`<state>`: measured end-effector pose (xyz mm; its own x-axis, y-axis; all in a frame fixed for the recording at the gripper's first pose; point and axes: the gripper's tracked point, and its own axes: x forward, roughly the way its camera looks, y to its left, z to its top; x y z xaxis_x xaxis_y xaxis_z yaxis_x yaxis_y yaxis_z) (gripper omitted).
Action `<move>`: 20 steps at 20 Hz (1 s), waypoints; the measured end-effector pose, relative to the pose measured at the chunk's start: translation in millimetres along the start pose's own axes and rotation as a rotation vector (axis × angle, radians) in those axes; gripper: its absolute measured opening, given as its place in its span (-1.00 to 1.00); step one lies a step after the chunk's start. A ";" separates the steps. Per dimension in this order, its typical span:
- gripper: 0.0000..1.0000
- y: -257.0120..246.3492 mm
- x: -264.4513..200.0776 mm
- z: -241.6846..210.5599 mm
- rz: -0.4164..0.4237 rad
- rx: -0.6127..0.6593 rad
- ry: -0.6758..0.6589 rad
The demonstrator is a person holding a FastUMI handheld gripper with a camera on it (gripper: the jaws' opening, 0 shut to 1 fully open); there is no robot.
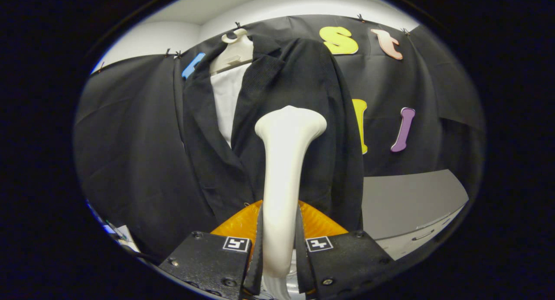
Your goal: Iron the clothes twice with a garment steamer, once on the left side and once on the right side.
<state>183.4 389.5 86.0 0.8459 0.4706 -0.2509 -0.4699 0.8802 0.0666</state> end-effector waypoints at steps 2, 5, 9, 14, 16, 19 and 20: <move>-0.31 -1.4 0.8 -14.5 0.000 0.002 0.022; -0.32 -4.1 4.2 -34.7 -0.007 0.007 0.055; -0.31 -5.5 8.5 -62.1 -0.013 0.009 0.101; -0.32 -4.4 19.7 -93.7 -0.013 -0.004 0.151; -0.31 -2.9 19.3 -106.9 -0.015 -0.011 0.170; -0.32 -3.9 24.3 -122.2 -0.018 -0.023 0.200; -0.32 -4.6 25.2 -127.8 -0.017 -0.028 0.209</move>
<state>174.7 389.5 -44.0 0.7846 0.4300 -0.4467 -0.4651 0.8846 0.0347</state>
